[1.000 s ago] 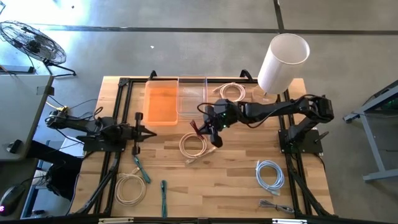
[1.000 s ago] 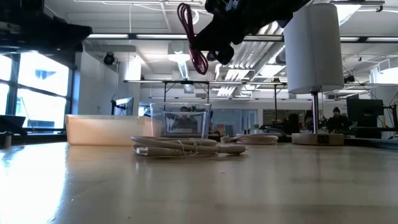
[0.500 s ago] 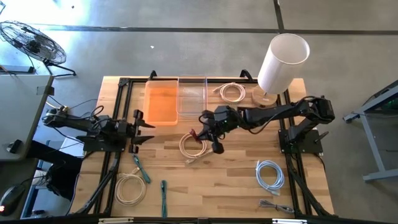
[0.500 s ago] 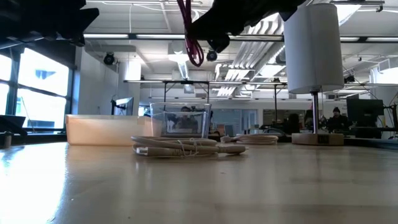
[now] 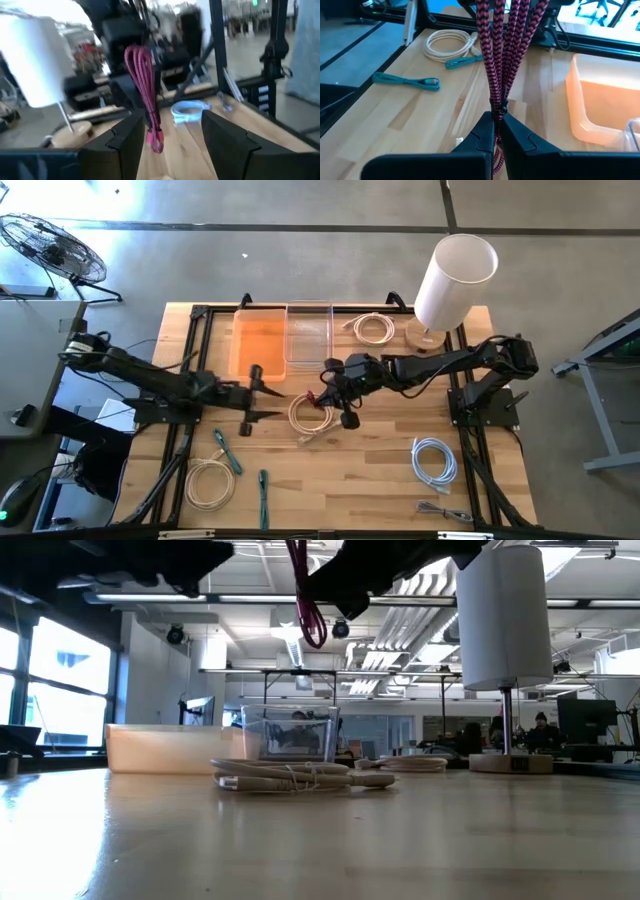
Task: Pick & Place USB Port
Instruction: Put the pink and black charger cable into the orange bin
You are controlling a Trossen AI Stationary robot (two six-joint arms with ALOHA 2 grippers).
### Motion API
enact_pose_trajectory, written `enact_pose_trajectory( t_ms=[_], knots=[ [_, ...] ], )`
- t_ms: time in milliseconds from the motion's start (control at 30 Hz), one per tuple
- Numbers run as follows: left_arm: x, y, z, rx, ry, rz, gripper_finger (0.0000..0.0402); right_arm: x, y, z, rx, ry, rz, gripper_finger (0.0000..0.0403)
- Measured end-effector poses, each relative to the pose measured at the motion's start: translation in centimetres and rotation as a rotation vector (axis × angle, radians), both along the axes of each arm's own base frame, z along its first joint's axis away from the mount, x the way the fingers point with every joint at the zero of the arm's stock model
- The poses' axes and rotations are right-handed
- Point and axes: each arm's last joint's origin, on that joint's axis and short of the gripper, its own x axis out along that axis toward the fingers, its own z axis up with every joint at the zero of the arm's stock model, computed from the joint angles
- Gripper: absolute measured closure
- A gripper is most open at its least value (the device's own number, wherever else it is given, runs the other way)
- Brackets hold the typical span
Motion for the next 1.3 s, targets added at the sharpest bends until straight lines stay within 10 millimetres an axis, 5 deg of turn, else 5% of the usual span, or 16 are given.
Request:
enact_pose_trajectory(
  t_ms=[167, 367, 633, 1300],
  knots=[
    [3.4, -1.0, 1.2, 0.029, 0.077, -0.072, 0.0208, -0.1, 1.2, 0.0, -0.018, -0.002, 0.044, 0.0396],
    [5.1, -1.3, 2.3, 0.051, 0.134, -0.063, 0.0208, -0.3, 2.7, 0.0, -0.031, -0.002, 0.092, 0.0394],
    [5.6, -1.4, 2.5, 0.051, 0.143, -0.037, 0.0208, -0.5, 3.9, 0.0, -0.042, -0.003, 0.115, 0.0393],
    [6.3, -1.6, 2.0, 0.025, 0.15, -0.049, 0.0208, -0.4, 3.5, 0.0, -0.063, -0.009, 0.072, 0.0392]
  ],
)
